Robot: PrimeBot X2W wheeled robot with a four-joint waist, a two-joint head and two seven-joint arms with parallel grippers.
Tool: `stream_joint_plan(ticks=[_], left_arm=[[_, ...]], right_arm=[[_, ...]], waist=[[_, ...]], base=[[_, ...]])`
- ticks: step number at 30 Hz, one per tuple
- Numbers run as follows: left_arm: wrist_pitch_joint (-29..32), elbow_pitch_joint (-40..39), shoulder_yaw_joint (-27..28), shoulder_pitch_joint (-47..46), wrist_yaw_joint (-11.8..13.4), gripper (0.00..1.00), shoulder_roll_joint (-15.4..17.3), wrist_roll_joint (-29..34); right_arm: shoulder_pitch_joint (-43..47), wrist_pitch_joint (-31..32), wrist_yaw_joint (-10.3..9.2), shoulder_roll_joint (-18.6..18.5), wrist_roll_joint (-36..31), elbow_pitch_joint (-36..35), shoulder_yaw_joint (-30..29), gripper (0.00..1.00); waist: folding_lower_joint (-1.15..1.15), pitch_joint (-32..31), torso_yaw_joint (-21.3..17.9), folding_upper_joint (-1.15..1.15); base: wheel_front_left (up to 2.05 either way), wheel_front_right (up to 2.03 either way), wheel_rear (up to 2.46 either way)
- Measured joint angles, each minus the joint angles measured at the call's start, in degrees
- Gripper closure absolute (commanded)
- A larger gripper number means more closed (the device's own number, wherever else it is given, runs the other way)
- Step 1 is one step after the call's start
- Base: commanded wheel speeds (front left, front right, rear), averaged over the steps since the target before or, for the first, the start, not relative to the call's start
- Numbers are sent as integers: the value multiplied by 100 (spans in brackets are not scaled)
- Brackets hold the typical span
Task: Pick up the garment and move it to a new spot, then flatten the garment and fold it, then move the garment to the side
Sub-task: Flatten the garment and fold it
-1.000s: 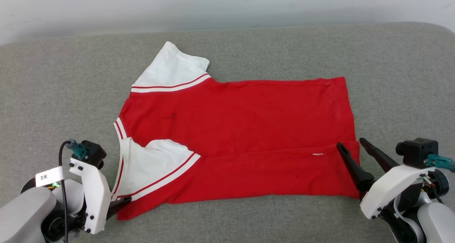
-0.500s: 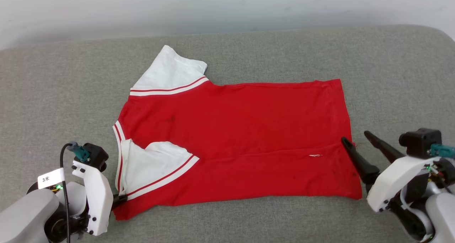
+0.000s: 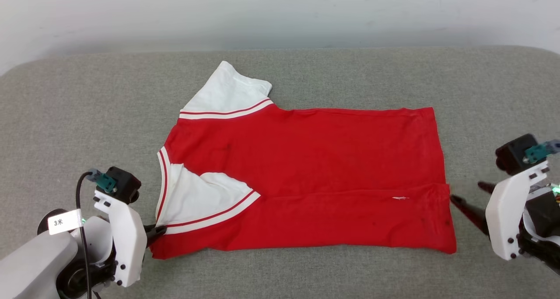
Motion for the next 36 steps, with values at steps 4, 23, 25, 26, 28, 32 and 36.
stream_joint_plan(ticks=[4,23,25,26,28,32,36], left_arm=[[-24,-163,-5,-2,55,100,-5,65],[-153,-323,-24,-99,125,100,-109,258],[-168,-307,-27,-99,130,100,-110,261],[-176,-300,-27,-99,130,100,-110,261],[-186,-286,-30,-97,132,100,-112,258],[-200,-253,-30,-75,155,100,-109,219],[-252,-226,-35,18,190,100,-98,202]], right_arm=[[-3,747,0,-149,194,-15,175,0],[5,928,-12,38,-107,958,911,0],[-9,836,-13,54,-92,1027,956,0],[-29,800,-13,62,-74,1059,983,0],[-56,728,-21,64,-23,1103,1043,0],[-81,471,-35,108,86,1152,1122,100],[-101,177,0,174,105,1180,1144,100]], waist=[[0,39,70,0],[0,430,303,0],[-1,443,296,0],[-1,445,289,0],[-1,440,274,0],[0,385,233,0],[0,271,195,0]], base=[[0,0,0],[0,0,0],[0,0,0],[0,0,0],[0,0,0],[0,0,0],[0,0,0]])
